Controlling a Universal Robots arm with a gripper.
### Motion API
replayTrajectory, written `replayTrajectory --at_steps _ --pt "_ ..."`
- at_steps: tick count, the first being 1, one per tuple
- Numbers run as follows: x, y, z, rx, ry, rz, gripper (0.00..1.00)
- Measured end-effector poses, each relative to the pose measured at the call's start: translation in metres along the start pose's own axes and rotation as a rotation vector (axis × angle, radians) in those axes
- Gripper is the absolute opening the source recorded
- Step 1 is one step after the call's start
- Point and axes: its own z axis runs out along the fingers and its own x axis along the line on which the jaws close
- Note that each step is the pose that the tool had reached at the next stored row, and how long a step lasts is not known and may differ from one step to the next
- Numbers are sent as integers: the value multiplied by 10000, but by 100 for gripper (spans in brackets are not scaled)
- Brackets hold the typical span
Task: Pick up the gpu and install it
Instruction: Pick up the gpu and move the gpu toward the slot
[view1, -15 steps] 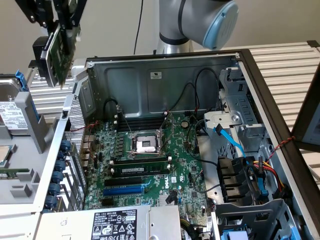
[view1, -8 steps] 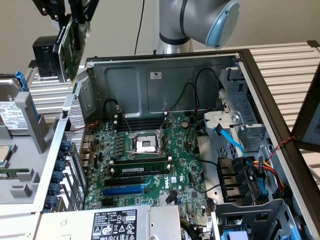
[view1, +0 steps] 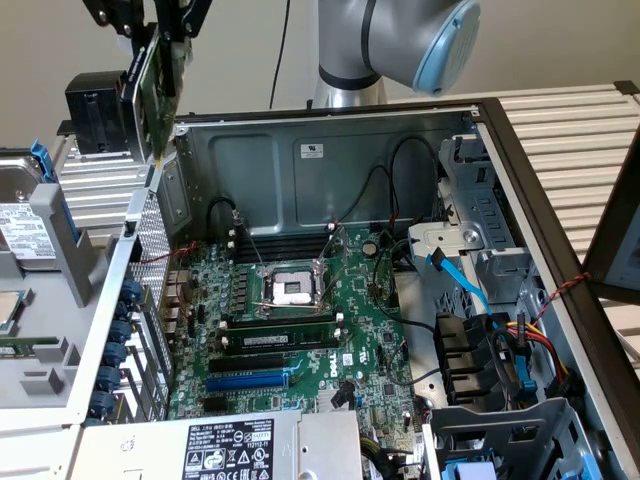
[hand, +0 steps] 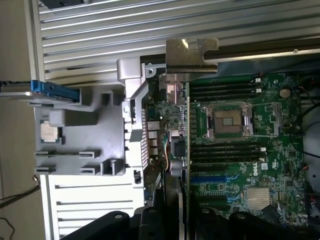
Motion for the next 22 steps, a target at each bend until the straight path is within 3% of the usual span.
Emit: replayTrajectory --at_steps 4,13,15,17,18,20,22 --pt "-42 3 -4 -4 -79 -50 28" --pt "-216 18 -23 4 -131 -175 28" --pt "-240 19 -26 1 -179 -189 28" --pt "-250 19 -26 -14 -314 -196 28" --pt "-255 19 -26 -25 -456 -200 28" --pt "-269 21 -27 -34 -671 -206 28" --pt "-297 23 -22 -17 -802 -218 28"
